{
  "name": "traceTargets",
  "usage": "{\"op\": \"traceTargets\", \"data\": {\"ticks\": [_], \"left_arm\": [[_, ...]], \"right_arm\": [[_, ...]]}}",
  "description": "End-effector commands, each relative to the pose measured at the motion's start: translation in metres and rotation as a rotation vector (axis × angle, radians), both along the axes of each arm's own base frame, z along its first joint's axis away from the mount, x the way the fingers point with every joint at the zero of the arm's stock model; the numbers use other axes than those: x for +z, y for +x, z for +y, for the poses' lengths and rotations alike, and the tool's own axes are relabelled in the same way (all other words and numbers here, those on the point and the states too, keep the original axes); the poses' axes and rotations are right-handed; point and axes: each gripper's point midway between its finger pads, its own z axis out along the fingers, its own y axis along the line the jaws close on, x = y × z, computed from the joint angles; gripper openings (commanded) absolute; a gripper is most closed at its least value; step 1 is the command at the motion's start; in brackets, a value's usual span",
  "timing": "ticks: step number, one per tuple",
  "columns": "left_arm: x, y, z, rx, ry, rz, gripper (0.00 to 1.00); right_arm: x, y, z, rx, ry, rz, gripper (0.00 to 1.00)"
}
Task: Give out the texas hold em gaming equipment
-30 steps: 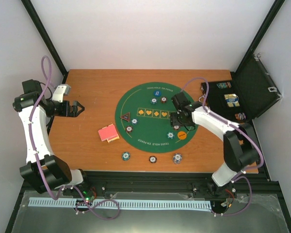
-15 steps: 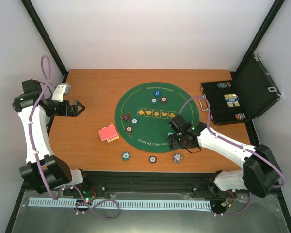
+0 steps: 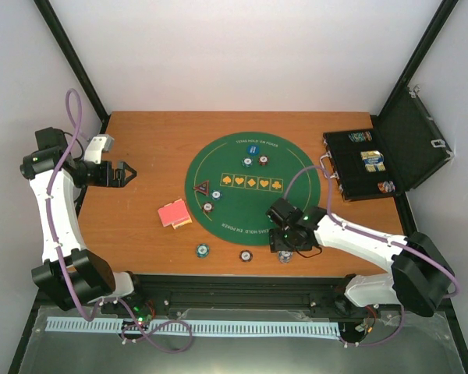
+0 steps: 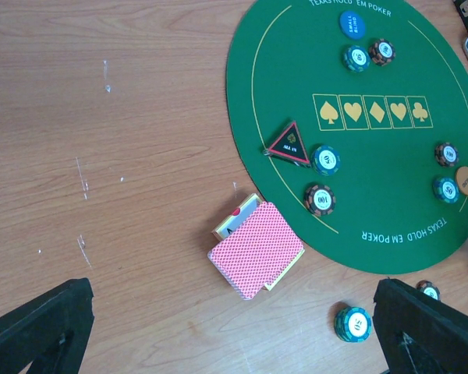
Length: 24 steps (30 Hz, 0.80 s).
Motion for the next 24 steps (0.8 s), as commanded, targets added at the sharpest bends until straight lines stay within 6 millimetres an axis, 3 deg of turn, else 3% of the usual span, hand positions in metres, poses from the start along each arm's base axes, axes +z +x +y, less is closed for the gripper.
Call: {"op": "traceTargets", "data": {"ticks": [1,18,22,24], "left_arm": [[0.0151,-0.0038,-0.0032,0.000,0.003,-0.032,1.00],[0.0128,-0.0037,-0.0020,0.001,0.009,-0.028,1.00],[0.0132,-0.0035,-0.0022,0.001,0.007,-0.030,1.00],[0.0135,-0.0036,-0.0022,0.002,0.008,-0.031,1.00]], "right_arm": [[-0.0041,-0.0073,0.0032,-0.015,0.011,0.002,0.76],[-0.0050,-0.0118,0.0038,-0.018,0.015,-0.008,0.48],[-0.0046,-0.0130,0.0033,-0.015,0.015,-0.005,0.47],[-0.0054,-0.0145,0.0024,-0.014,0.013,-0.001,0.52]]}}
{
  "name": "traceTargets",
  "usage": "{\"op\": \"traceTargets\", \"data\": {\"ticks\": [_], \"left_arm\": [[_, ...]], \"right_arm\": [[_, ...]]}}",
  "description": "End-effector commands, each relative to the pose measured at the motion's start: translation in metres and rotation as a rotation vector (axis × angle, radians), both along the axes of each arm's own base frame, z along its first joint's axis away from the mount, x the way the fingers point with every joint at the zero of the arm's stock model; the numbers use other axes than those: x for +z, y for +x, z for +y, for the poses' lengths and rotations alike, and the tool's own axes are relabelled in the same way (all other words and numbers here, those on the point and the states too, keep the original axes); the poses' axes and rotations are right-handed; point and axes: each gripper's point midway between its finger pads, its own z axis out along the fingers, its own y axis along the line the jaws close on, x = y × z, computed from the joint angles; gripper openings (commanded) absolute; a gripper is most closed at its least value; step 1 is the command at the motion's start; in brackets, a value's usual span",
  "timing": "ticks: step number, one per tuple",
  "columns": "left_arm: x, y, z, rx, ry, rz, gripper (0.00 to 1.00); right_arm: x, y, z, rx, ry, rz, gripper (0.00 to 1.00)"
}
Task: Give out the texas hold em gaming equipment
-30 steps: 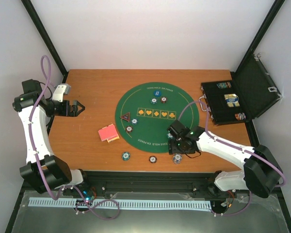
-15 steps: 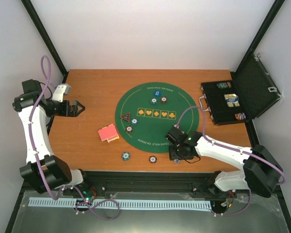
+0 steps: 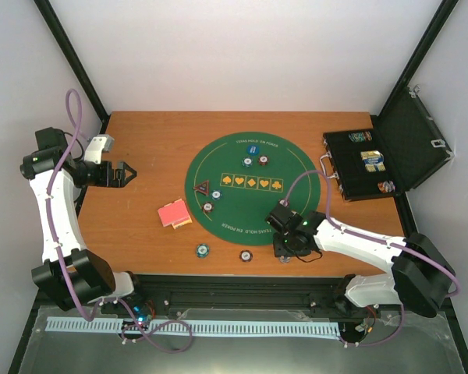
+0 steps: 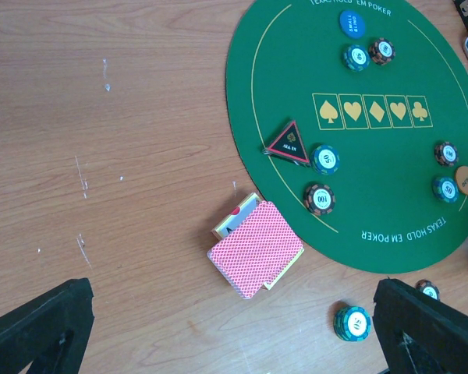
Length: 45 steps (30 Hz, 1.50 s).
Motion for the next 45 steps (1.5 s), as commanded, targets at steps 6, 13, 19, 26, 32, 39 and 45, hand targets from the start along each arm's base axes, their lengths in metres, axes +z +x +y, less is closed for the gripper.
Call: {"op": "traceTargets", "data": {"ticks": [6,13,19,26,32,39,45], "left_arm": [[0.013,-0.003,-0.002,0.002,0.009,-0.031,1.00],[0.013,-0.002,-0.002,0.003,0.006,-0.029,1.00],[0.015,-0.003,-0.002,0.003,0.008,-0.036,1.00],[0.013,-0.003,-0.001,0.002,0.016,-0.033,1.00],[0.013,-0.004,-0.001,0.002,0.023,-0.035,1.00],[0.014,-0.004,0.000,0.002,0.029,-0.039,1.00],[0.015,-0.004,-0.001,0.000,0.026,-0.040,1.00]], "right_arm": [[0.009,-0.003,0.002,0.006,0.017,-0.022,0.55],[0.006,-0.009,0.003,0.019,0.007,-0.013,0.55],[0.004,-0.012,0.001,0.020,-0.004,-0.010,0.54],[0.002,-0.013,-0.005,0.017,-0.037,-0.011,0.52],[0.003,-0.013,-0.007,0.016,-0.045,-0.016,0.48],[0.006,-0.012,-0.005,0.019,-0.031,-0.022,0.38],[0.019,-0.008,-0.001,0.024,-0.014,-0.044,0.25]]}}
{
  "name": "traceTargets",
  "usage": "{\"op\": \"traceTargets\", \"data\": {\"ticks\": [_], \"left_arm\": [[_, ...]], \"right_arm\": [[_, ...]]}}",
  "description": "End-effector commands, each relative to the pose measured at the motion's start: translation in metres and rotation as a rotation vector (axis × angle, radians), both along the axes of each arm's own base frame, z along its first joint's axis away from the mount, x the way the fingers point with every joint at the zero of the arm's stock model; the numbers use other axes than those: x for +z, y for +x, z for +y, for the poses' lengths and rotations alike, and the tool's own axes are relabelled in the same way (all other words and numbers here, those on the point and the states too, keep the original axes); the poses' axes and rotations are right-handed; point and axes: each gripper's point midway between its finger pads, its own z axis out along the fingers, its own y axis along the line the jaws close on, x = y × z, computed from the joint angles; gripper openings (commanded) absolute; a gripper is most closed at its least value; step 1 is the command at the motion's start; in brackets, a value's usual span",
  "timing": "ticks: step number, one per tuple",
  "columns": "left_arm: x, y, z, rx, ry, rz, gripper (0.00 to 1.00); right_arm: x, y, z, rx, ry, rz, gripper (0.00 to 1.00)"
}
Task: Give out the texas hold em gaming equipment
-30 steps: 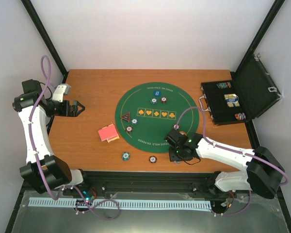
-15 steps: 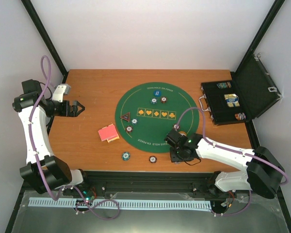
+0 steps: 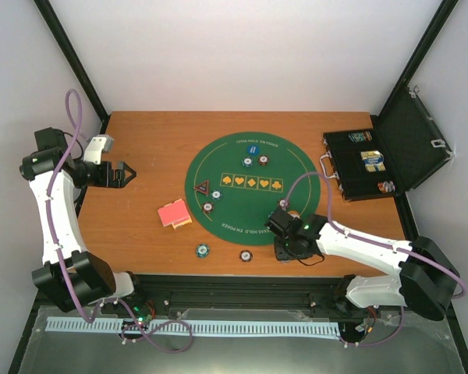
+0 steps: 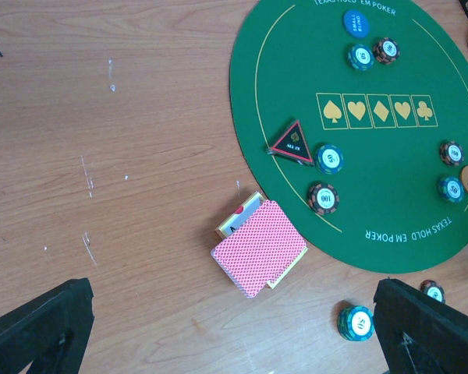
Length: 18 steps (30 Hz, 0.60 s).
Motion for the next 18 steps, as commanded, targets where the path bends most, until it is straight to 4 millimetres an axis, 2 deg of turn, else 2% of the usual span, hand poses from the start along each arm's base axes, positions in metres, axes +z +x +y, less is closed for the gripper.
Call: {"op": "traceTargets", "data": {"ticks": [1,9,15,18], "left_arm": [[0.014,-0.002,-0.002,-0.003,0.012,-0.037,1.00],[0.014,-0.002,-0.002,-0.002,0.012,-0.034,1.00],[0.013,-0.001,0.000,0.000,0.015,-0.030,1.00],[0.013,-0.002,0.000,0.001,0.016,-0.028,1.00]], "right_arm": [[0.017,0.005,0.002,0.004,0.010,-0.040,0.24],[0.054,0.018,0.013,0.026,0.038,-0.098,0.20],[0.091,0.048,0.049,0.076,0.083,-0.171,0.21],[0.092,0.067,0.076,0.128,0.069,-0.172,0.21]]}}
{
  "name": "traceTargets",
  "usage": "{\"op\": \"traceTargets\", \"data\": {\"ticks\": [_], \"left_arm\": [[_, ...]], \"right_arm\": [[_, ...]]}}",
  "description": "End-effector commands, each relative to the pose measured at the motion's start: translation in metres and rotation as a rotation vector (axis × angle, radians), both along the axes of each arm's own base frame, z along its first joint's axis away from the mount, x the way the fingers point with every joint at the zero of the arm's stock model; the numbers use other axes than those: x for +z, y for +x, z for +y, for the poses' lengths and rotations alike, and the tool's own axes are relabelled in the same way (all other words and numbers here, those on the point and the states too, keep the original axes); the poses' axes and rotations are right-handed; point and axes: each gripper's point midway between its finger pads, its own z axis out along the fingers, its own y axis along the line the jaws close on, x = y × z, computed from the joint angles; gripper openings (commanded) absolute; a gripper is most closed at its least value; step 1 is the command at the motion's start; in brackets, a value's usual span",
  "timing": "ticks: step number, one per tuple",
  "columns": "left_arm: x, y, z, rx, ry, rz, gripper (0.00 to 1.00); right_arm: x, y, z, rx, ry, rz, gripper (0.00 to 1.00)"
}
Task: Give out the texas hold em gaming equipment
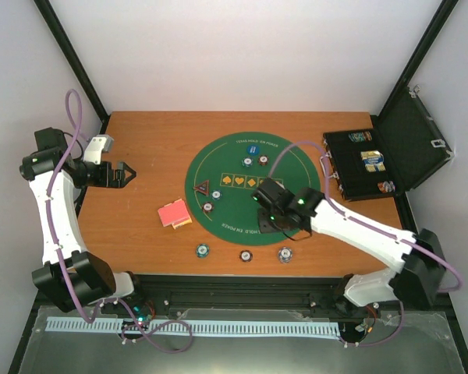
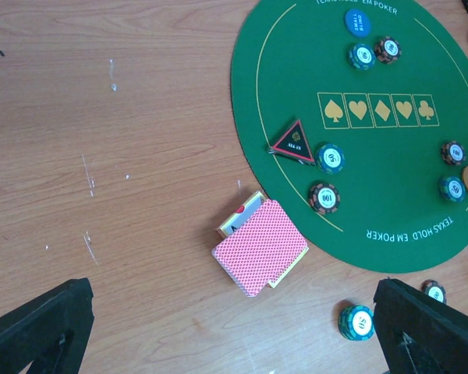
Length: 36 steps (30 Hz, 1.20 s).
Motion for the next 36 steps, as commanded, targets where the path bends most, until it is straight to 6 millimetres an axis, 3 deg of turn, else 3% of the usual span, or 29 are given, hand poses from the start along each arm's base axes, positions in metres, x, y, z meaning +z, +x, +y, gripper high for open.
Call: {"op": "traceTargets", "data": {"ticks": [1,10,16,21,27,29,36], "left_arm": [[0.013,-0.002,-0.001,-0.001,0.015,-0.029,1.00],[0.015,-0.002,-0.001,-0.004,0.012,-0.029,1.00],[0.013,-0.002,-0.002,-0.007,0.010,-0.027,1.00],[0.012,-0.001,-0.002,-0.010,0.002,-0.027,1.00],[0.011,-0.001,-0.003,-0.018,0.004,-0.029,1.00],[0.010,-0.001,-0.002,-0.020,0.009,-0.027,1.00],[0.009,0.000,-0.002,-0.024,0.013,-0.027,1.00]], "right_arm": [[0.002,0.027,0.036,0.085,-0.039,-0.032,0.21],[-0.016,0.111,0.119,0.206,-0.116,-0.058,0.22],[-0.039,0.158,0.148,0.209,-0.106,-0.028,0.22],[-0.062,0.187,0.157,0.204,-0.115,-0.002,0.22],[-0.086,0.206,0.154,0.182,-0.101,0.020,0.22],[-0.082,0.215,0.158,0.176,-0.078,0.002,0.22],[-0.098,0.223,0.160,0.177,-0.073,0.023,0.22]]}}
